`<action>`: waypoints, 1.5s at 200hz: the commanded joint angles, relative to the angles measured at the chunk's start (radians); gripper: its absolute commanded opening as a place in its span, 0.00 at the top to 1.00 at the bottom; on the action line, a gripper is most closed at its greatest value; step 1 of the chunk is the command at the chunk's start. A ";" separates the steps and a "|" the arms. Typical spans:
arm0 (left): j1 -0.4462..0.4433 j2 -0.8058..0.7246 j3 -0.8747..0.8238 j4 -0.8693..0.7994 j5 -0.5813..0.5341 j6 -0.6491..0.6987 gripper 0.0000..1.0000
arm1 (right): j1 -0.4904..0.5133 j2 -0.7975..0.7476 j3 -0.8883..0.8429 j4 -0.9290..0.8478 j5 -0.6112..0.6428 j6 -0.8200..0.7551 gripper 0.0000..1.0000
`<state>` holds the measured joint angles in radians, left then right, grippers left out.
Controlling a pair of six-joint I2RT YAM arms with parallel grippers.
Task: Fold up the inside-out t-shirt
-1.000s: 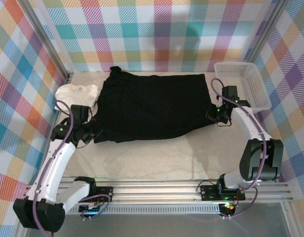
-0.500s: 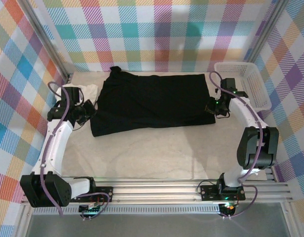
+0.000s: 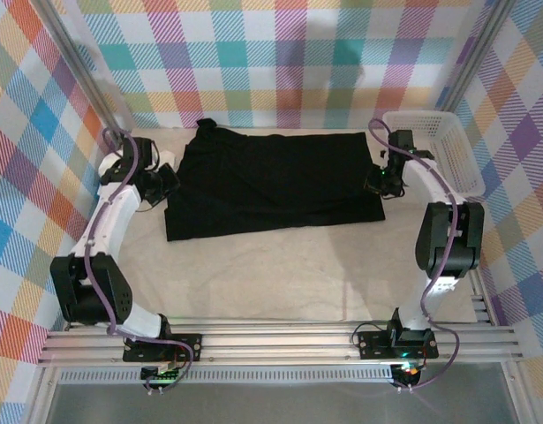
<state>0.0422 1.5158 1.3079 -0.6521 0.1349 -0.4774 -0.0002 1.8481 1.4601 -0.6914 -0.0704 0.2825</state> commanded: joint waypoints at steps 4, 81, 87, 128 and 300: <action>0.018 0.074 0.077 0.052 -0.005 0.004 1.00 | -0.003 0.068 0.079 0.003 0.033 0.001 0.87; 0.019 0.449 0.353 0.121 -0.060 -0.041 0.69 | -0.003 0.261 0.312 0.037 0.006 0.007 0.64; 0.019 0.456 0.360 0.112 -0.056 -0.041 0.66 | -0.001 0.247 0.304 0.033 -0.003 0.006 0.62; 0.005 0.194 0.008 0.286 -0.021 -0.099 0.49 | 0.039 0.020 -0.031 0.128 -0.098 0.008 0.62; -0.095 -0.039 -0.644 0.449 0.061 -0.106 0.46 | 0.055 -0.022 -0.338 -0.090 0.205 0.054 0.76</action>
<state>-0.0448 1.5810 0.7719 -0.1318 0.1745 -0.5629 0.0601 1.8904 1.2301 -0.6720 0.0914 0.2832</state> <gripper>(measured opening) 0.543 0.240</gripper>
